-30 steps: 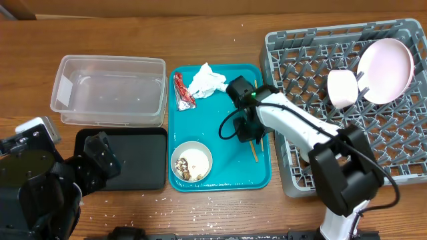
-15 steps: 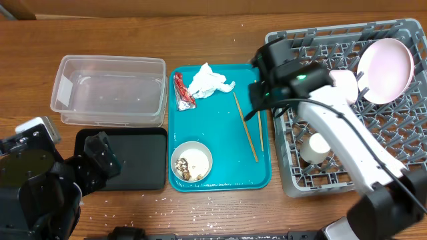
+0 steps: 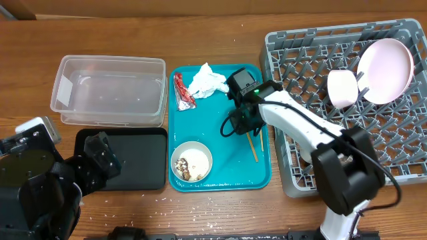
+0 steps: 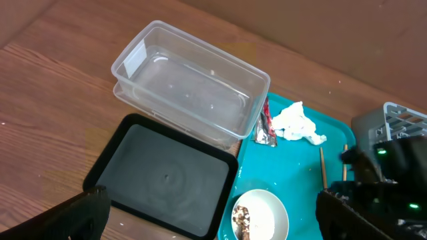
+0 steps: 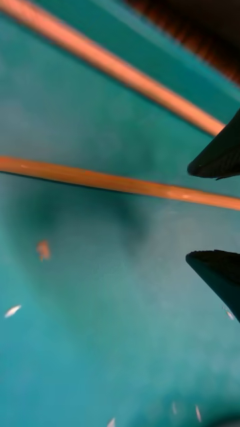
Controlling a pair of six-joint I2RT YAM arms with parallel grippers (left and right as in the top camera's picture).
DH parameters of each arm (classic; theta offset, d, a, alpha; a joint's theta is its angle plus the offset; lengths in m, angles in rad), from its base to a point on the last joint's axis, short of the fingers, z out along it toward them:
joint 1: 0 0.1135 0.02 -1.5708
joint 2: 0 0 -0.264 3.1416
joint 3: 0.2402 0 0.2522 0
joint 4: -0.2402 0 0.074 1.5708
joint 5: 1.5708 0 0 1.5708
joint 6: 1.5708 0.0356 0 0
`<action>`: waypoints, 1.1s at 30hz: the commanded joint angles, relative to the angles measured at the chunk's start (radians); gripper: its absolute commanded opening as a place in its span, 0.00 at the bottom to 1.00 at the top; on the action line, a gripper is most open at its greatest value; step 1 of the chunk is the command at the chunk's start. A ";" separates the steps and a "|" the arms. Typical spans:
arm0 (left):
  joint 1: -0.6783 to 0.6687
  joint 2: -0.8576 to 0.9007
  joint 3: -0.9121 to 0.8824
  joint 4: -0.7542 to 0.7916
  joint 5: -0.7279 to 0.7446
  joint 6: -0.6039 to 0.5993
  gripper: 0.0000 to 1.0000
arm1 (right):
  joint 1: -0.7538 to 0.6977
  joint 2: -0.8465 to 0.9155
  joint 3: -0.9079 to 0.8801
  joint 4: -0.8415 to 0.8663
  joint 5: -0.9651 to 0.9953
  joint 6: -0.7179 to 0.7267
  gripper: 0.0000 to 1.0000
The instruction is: Sort waste into correct bins and load items into the dishwasher
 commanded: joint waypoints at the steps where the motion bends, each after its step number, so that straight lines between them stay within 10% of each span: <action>1: -0.007 0.001 0.002 -0.002 -0.018 -0.003 1.00 | 0.006 0.086 -0.020 0.009 0.002 -0.016 0.37; 9: -0.007 0.001 0.002 -0.002 -0.018 -0.003 1.00 | 0.006 0.101 -0.003 -0.017 0.032 -0.011 0.04; 33: -0.007 0.001 0.002 -0.002 -0.018 -0.003 1.00 | -0.194 -0.214 0.192 -0.116 0.275 -0.062 0.04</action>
